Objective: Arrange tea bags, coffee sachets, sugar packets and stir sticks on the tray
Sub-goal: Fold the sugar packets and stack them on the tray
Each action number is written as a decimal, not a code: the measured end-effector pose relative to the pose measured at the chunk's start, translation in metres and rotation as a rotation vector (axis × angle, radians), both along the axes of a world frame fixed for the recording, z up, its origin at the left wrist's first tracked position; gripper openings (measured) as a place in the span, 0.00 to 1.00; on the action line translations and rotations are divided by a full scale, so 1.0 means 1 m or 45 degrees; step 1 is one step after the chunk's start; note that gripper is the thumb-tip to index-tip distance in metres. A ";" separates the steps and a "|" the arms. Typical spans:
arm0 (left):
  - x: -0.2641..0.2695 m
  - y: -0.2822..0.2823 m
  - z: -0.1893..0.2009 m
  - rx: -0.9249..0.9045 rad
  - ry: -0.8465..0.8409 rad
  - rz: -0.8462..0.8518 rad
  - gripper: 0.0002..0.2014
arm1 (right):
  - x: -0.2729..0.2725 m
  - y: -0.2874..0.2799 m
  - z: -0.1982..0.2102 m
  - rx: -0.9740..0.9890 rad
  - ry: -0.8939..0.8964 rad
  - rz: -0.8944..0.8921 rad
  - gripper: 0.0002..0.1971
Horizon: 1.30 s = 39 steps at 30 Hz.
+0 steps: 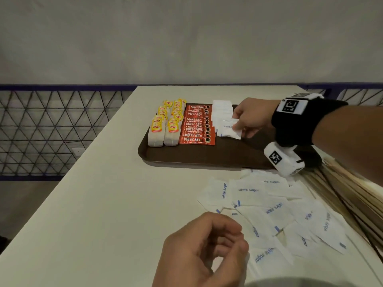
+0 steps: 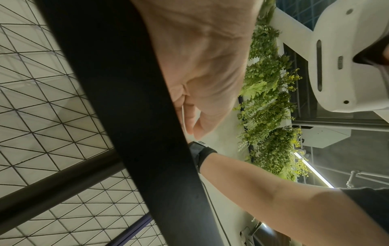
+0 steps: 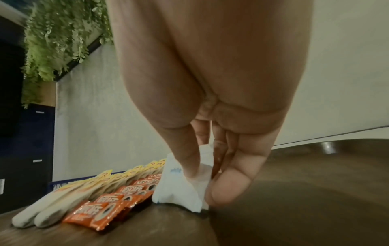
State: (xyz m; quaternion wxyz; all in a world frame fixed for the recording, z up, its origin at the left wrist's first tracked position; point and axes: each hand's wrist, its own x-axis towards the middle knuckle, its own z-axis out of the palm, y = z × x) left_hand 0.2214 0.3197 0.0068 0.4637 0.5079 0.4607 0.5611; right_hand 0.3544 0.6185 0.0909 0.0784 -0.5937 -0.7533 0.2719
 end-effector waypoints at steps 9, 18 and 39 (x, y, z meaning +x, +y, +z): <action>0.003 0.006 -0.012 0.079 0.235 0.057 0.10 | -0.014 0.004 -0.005 -0.020 0.008 -0.076 0.24; 0.000 0.004 -0.006 0.055 0.259 0.036 0.06 | -0.017 -0.003 -0.005 0.029 -0.108 -0.054 0.22; -0.003 -0.007 -0.001 0.046 0.196 0.365 0.10 | 0.018 -0.136 0.026 -0.005 -0.480 0.627 0.18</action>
